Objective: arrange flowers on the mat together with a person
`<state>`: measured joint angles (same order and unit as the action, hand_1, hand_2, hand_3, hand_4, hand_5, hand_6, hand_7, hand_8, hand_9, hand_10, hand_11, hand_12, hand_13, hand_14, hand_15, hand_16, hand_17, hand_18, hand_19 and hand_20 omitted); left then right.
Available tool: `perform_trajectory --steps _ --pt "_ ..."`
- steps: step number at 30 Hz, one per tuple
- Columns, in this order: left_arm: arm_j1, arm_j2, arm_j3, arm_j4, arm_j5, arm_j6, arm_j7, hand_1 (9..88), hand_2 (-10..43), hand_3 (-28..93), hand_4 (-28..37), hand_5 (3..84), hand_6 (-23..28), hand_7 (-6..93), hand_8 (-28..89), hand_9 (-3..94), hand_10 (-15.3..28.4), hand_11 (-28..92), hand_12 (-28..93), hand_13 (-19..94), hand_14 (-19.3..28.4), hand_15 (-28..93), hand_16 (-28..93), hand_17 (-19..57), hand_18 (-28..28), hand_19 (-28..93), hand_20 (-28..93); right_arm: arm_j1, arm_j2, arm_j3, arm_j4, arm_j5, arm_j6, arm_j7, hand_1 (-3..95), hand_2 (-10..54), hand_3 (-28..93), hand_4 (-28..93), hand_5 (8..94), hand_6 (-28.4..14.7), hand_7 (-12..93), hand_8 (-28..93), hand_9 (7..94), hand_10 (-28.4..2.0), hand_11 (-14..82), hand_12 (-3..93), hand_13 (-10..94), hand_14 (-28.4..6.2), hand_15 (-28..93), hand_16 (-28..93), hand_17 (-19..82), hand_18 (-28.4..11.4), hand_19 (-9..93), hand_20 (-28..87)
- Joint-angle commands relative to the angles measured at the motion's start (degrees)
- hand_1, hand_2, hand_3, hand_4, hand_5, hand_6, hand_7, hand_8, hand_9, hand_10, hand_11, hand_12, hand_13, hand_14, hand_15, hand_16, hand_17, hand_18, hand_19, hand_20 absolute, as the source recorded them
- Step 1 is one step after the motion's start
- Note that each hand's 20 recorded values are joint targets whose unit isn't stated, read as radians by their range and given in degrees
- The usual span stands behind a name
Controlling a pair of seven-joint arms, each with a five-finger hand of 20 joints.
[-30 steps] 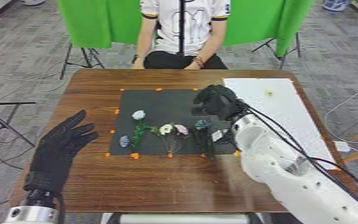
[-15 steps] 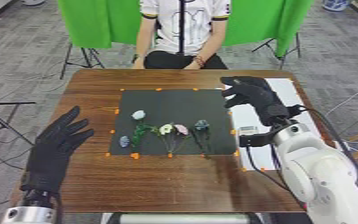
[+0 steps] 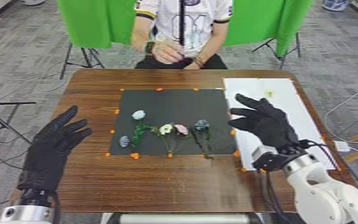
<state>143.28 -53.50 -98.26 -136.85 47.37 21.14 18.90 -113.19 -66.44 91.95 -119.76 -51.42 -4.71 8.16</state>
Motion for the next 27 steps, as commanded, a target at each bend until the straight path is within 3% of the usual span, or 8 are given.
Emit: perform_trajectory --steps 1,9,18,27 --pt "0.8 -0.90 0.19 -0.03 0.01 0.77 -0.62 18.3 4.2 78 -28.3 33.3 6.0 14.5 -10 31.2 18.5 23 11 21 25.8 51 -8 -10.3 21.9 46 14 -0.1 -0.6 -0.7 -0.9 -0.5 0.4 -1.9 20.7 4.5 70 -28 46.9 -0.7 12 -11 49.3 -16.6 14.6 15.0 43 -17.9 48 10 11 -19.1 56 17" --pt "1.1 -1.07 0.07 -0.25 0.06 0.57 -1.28 18.4 4.6 78 -28.3 33.4 6.2 14.5 -10 31.9 18.9 24 12 22 26.5 53 -8 -10.3 22.0 47 14 -0.3 -1.0 -0.8 -1.0 -1.1 0.4 -1.5 20.5 5.0 70 -28 47.3 -0.6 12 -11 49.7 -16.5 14.9 15.0 44 -17.8 49 10 11 -19.1 56 18" --pt "1.3 -1.10 0.16 -0.62 -0.11 1.08 -1.01 18.6 4.5 78 -28.3 33.5 6.2 14.7 -10 32.3 19.1 25 11 22 26.7 53 -9 -10.3 22.0 47 14 -0.3 -1.3 -0.4 -1.0 -0.2 0.4 -0.8 20.5 5.1 70 -28 47.4 -0.6 12 -11 50.0 -16.7 15.2 15.0 44 -17.7 49 10 11 -19.1 56 19" --pt "0.6 -1.25 0.56 -0.43 0.09 0.83 -1.33 18.8 4.7 78 -28.3 33.6 6.3 14.7 -10 32.6 19.2 25 11 22 26.7 54 -9 -10.2 22.1 47 14 -0.3 -1.4 -0.5 -1.0 -0.2 1.0 -1.0 20.4 5.3 70 -28 47.8 -0.7 12 -11 50.2 -16.7 15.5 15.0 44 -17.8 50 10 11 -19.3 57 19"
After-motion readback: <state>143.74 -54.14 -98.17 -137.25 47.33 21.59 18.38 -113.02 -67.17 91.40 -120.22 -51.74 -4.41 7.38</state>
